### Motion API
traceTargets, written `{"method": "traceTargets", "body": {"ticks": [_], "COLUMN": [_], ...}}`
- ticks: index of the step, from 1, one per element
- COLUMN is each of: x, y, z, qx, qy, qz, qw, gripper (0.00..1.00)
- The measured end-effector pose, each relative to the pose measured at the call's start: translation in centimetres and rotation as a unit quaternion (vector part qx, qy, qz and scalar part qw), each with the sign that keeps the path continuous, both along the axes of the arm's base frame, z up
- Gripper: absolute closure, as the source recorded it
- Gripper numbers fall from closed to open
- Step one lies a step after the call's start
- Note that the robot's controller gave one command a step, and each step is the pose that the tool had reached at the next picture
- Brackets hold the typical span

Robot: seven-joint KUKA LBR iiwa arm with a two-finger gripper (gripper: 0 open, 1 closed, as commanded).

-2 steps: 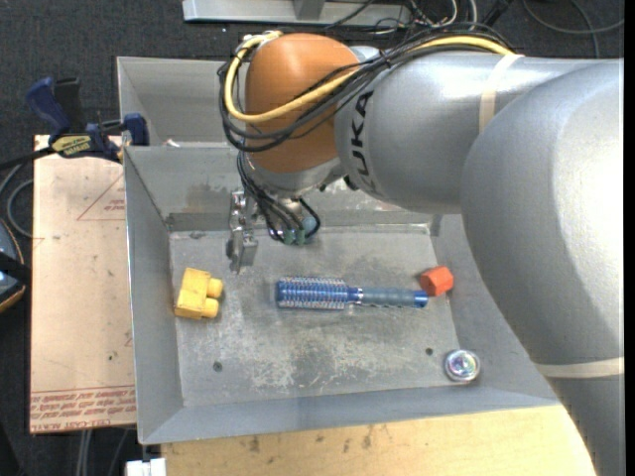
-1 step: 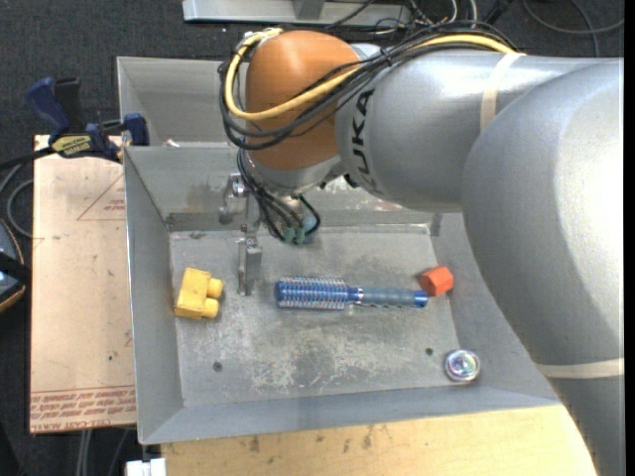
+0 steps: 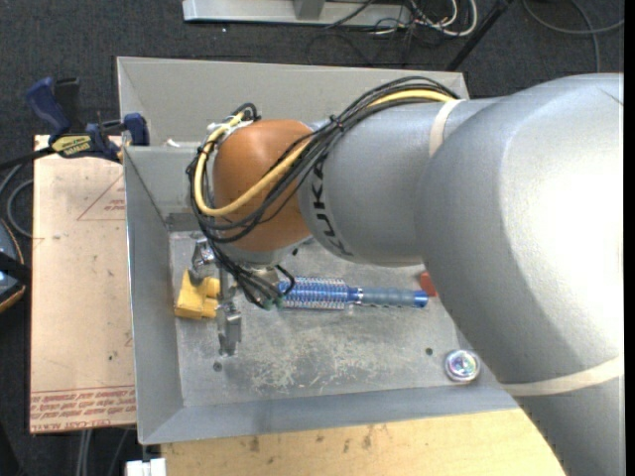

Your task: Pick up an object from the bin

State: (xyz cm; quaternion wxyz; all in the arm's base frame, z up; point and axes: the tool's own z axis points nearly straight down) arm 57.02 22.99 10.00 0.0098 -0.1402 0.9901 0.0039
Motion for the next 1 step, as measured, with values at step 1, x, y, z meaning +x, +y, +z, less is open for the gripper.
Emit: {"method": "traceTargets", "body": {"ticks": [1], "x": [0.85], "y": [-0.36], "z": [-1.59], "qx": [-0.005], "qy": [0.0089], "qz": [-0.011], "qw": [0.9999], "gripper": [0.00]}}
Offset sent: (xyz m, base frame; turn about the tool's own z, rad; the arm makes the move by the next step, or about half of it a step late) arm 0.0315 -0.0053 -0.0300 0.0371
